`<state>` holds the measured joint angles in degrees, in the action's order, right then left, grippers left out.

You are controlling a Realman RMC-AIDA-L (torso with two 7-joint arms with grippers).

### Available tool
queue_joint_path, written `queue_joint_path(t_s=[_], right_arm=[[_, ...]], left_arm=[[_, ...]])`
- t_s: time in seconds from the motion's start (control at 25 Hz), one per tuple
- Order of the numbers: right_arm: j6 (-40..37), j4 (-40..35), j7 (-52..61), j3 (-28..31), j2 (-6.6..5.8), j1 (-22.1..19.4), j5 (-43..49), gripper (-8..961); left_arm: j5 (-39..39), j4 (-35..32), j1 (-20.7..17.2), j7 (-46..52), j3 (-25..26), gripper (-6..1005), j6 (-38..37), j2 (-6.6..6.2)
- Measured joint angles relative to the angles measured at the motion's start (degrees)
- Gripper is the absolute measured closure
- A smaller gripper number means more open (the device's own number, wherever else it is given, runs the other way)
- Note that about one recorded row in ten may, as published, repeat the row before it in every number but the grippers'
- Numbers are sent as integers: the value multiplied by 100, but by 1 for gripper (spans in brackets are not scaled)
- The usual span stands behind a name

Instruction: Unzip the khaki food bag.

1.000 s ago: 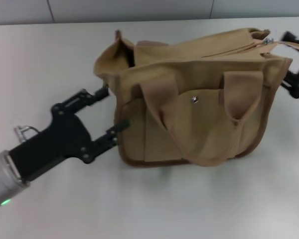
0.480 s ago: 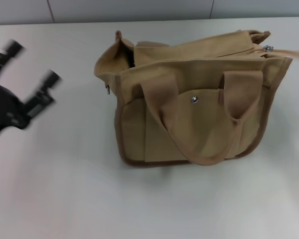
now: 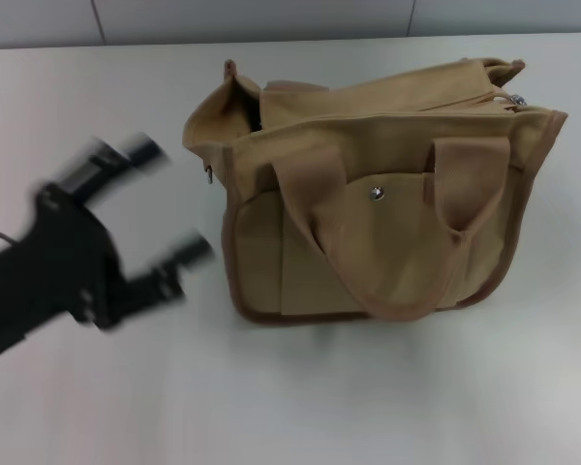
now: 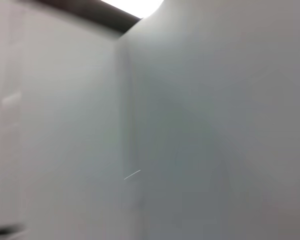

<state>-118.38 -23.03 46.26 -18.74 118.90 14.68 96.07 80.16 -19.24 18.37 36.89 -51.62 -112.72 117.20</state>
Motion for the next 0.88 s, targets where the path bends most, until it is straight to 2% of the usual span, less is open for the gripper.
queue_joint_path(t_s=[0.04, 0.08, 0.24, 0.28, 0.44, 0.48, 0.56, 0.88], right_arm=[[-65, -169, 20, -253, 0, 39, 347, 100], [-92, -390, 119, -630, -2, 130, 850, 100], [35, -565, 413, -1013, 1, 366, 1597, 100], [181, -569, 467, -1041, 22, 472, 1891, 101], [383, -533, 517, -1050, 35, 548, 2044, 101], [445, -529, 568, -1054, 35, 563, 2051, 101], [457, -529, 586, -1054, 36, 563, 2054, 101], [461, -558, 599, -1013, 33, 523, 2065, 101]], left_arm=[[18, -76, 42, 104, -269, 153, 37, -48], [184, -168, 191, 362, -753, 153, 126, -160], [662, -206, 447, 847, -1023, 153, 299, -242], [870, -209, 538, 1028, -1029, 153, 398, -242], [1018, -216, 594, 1122, -1016, 153, 525, -216], [1084, -309, 580, 1125, -1026, 153, 732, -136], [1150, -399, 554, 1125, -1022, 153, 784, -85], [1167, -441, 539, 1148, -1016, 153, 795, -74]])
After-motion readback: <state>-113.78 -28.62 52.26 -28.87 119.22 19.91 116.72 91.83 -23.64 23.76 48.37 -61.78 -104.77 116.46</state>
